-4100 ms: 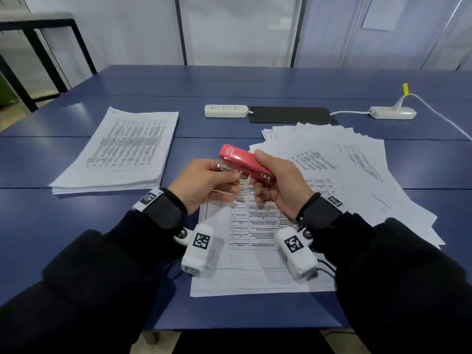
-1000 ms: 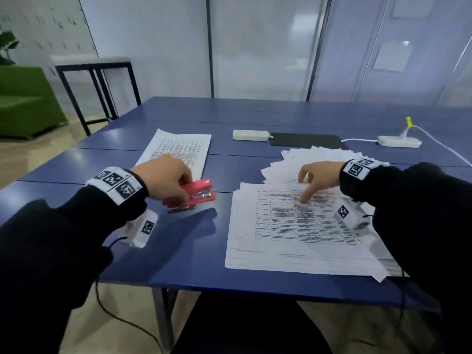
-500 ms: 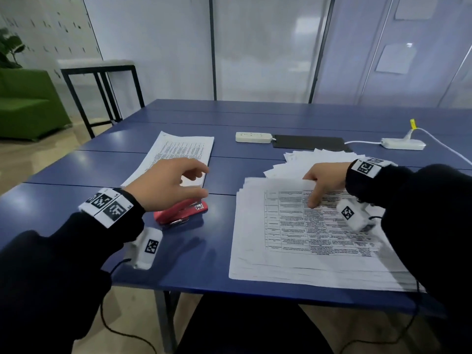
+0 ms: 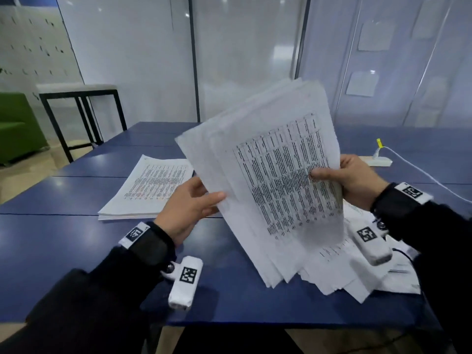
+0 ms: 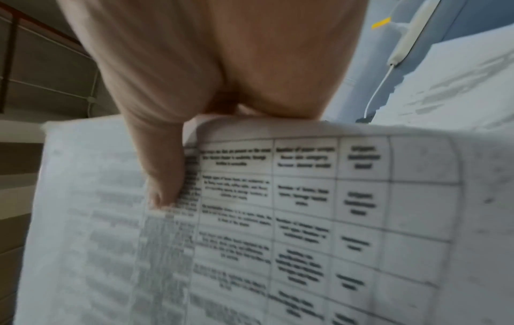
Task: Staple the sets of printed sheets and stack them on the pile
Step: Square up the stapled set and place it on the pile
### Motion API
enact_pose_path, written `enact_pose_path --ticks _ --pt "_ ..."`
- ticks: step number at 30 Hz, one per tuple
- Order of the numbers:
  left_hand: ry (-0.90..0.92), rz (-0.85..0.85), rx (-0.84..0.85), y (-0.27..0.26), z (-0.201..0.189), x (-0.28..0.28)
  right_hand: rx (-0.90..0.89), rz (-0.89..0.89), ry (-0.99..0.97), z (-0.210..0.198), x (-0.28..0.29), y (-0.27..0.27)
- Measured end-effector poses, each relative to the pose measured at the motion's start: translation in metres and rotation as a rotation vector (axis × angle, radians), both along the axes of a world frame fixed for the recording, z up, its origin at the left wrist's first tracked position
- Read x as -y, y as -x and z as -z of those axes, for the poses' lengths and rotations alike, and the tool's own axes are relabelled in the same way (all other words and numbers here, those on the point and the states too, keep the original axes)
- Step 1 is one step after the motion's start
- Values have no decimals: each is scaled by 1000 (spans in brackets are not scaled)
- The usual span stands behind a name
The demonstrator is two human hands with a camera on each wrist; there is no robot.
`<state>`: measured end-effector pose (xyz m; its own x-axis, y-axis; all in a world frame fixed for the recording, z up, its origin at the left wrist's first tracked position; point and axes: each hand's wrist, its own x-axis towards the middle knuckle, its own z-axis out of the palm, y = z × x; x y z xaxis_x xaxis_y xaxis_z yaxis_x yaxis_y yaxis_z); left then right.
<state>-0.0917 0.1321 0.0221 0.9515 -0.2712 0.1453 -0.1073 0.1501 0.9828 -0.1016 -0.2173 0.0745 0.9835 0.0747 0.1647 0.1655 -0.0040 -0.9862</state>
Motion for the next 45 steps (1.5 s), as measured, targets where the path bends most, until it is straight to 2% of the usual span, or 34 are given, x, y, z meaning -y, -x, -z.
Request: enact_pose_path --ticks 4,8,10,13,17,22,24,26,30,33,36,39,45 --pt "72 -264 123 -12 -41 22 36 65 -147 3 -15 3" --pt "104 -371 318 -14 -91 26 94 103 -247 -13 -24 -1" --pt "93 -395 374 -10 -100 28 137 136 -271 -17 -32 -3" --pt "-2 -393 411 0 -83 30 151 182 -273 -6 -51 -3" --pt "-85 -281 371 9 -58 26 125 213 -262 7 -73 2" --pt "-198 -320 495 -13 -88 15 247 231 -240 -36 -85 4" --pt "-184 -373 496 -16 -105 14 307 201 -195 -51 -87 4" --pt "-181 -361 469 -12 -106 13 318 166 -141 -52 -88 2" --pt "-207 -235 336 1 -64 12 277 124 3 -27 -90 3" --pt "-207 -285 382 1 -55 16 318 167 104 -23 -98 3" --pt "-203 -445 523 -2 -85 21 405 279 52 -46 -111 1" --pt "-140 -503 577 -6 -106 17 449 268 -89 -63 -116 1" --pt "-150 -394 414 -3 -61 -3 338 206 -62 -28 -117 10"
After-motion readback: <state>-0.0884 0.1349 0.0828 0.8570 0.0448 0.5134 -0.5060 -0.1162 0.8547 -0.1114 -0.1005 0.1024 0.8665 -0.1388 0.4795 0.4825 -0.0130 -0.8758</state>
